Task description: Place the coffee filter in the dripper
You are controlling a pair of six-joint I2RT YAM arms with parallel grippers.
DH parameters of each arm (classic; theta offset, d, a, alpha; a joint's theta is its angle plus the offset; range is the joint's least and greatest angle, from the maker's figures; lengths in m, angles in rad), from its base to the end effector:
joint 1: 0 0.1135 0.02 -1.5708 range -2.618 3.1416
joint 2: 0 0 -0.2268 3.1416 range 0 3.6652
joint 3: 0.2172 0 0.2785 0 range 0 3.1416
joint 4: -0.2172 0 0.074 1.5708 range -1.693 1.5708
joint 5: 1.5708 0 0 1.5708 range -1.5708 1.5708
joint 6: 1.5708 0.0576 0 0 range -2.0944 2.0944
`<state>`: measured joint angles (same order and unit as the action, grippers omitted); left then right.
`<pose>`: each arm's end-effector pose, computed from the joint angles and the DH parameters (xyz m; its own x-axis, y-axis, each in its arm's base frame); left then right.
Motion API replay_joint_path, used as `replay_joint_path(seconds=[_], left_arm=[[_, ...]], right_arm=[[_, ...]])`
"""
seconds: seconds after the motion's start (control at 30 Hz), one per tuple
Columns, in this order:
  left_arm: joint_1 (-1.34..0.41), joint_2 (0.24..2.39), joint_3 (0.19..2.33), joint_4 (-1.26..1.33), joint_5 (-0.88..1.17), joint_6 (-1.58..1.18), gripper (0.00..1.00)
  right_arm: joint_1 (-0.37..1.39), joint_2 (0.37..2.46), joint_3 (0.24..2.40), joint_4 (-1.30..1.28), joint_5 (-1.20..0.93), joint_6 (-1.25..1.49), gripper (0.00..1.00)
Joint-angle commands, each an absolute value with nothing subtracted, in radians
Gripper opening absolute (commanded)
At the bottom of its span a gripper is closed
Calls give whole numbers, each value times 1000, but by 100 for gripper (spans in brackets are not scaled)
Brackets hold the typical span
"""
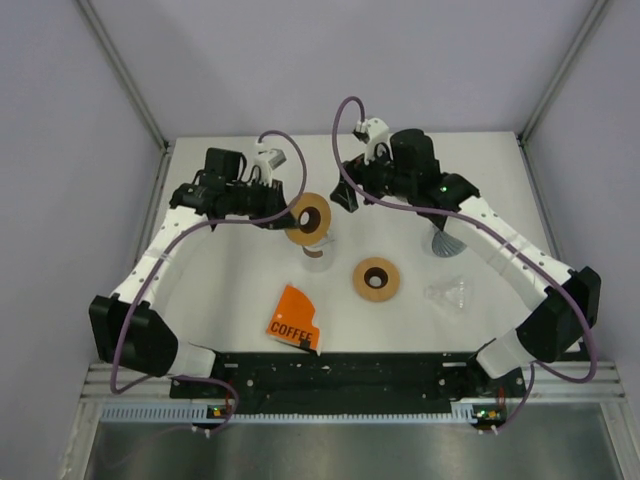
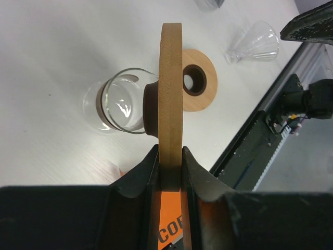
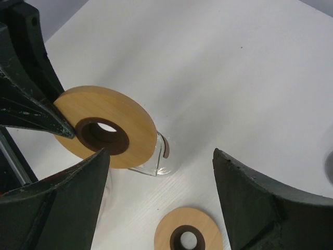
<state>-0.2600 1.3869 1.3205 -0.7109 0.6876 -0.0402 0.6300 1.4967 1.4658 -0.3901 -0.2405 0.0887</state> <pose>0.3176 -0.1223 0.2952 -0.7028 0.1548 -0.6943 0.6081 0.6372 -0.4734 0.3115 0.2441 0.3382 -0.3952 -0.1816 -0.9005 -0.7156 0.6755 0.1778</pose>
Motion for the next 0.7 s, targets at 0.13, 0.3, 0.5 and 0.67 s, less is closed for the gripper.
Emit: replay_joint_path(seconds=[0.13, 0.3, 0.5, 0.67], left_arm=[[-219, 1456, 1374, -673, 985, -106, 0], [-215, 1465, 1378, -675, 883, -94, 0], [-210, 1436, 1390, -692, 849, -23, 0], [-201, 1506, 1388, -677, 1066, -147, 0]], right_arm=[[621, 1509, 1470, -394, -374, 112, 75], [621, 1537, 1468, -396, -380, 113, 73], [612, 1542, 1476, -396, -382, 118, 72], [600, 1563, 1470, -394, -411, 135, 65]])
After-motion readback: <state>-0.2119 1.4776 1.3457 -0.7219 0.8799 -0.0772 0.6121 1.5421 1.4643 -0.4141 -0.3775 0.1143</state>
